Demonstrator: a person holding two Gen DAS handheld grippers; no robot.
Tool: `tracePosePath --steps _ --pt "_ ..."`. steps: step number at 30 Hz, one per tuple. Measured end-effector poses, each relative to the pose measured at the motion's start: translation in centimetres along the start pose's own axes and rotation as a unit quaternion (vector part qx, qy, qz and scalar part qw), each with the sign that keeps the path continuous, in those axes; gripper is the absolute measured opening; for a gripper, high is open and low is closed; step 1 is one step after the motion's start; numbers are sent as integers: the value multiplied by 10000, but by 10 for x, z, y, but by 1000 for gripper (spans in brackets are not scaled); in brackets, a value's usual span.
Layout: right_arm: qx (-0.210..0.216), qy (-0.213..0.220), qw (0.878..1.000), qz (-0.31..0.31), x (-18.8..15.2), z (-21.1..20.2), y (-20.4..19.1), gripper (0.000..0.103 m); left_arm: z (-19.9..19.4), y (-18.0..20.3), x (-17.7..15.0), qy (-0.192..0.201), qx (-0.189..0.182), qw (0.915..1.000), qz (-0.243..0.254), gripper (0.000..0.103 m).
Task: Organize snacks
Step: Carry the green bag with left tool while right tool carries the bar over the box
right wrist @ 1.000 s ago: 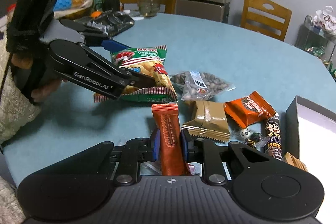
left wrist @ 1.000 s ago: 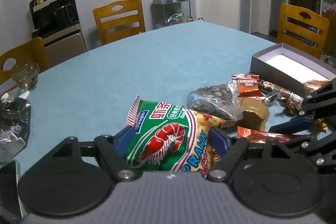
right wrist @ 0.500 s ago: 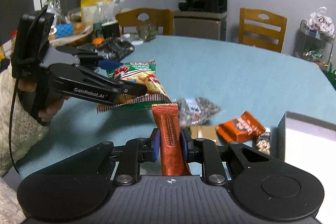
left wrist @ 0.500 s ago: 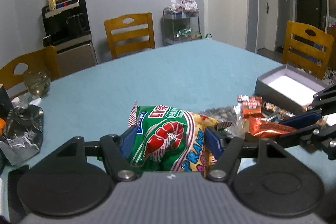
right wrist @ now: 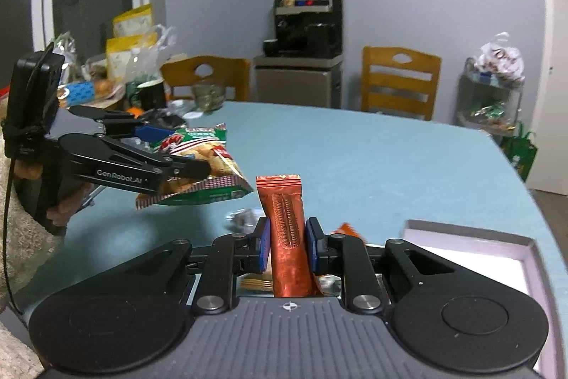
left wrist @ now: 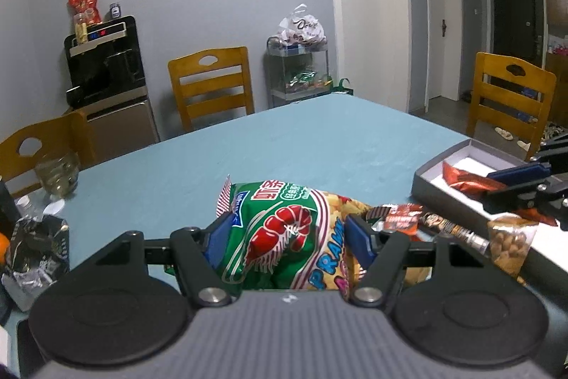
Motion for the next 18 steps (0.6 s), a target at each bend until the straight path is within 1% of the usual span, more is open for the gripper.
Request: tracePosePath --steps 4,8,14,18 --pt "-262 44 9996 87 -6 -12 19 23 0 21 14 84 -107 9998 134 66" --pt "-527 45 9981 308 -15 -21 41 23 3 46 28 150 -267 9991 275 66" --pt "-754 55 9955 573 -36 -34 70 23 16 91 44 131 -460 9976 496 65" --pt "-926 43 9932 708 -50 -41 87 23 25 129 53 132 -634 9956 681 65"
Point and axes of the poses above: each gripper's, at about its wrist camera, not at the fingertips, and z roughly the way its jaws point, y to its right, x to its top, the point moved 2 cm from there along z, roughly the way its jaws point, and after that the axes turned 6 degrees about -z, right-handed, at the moved point
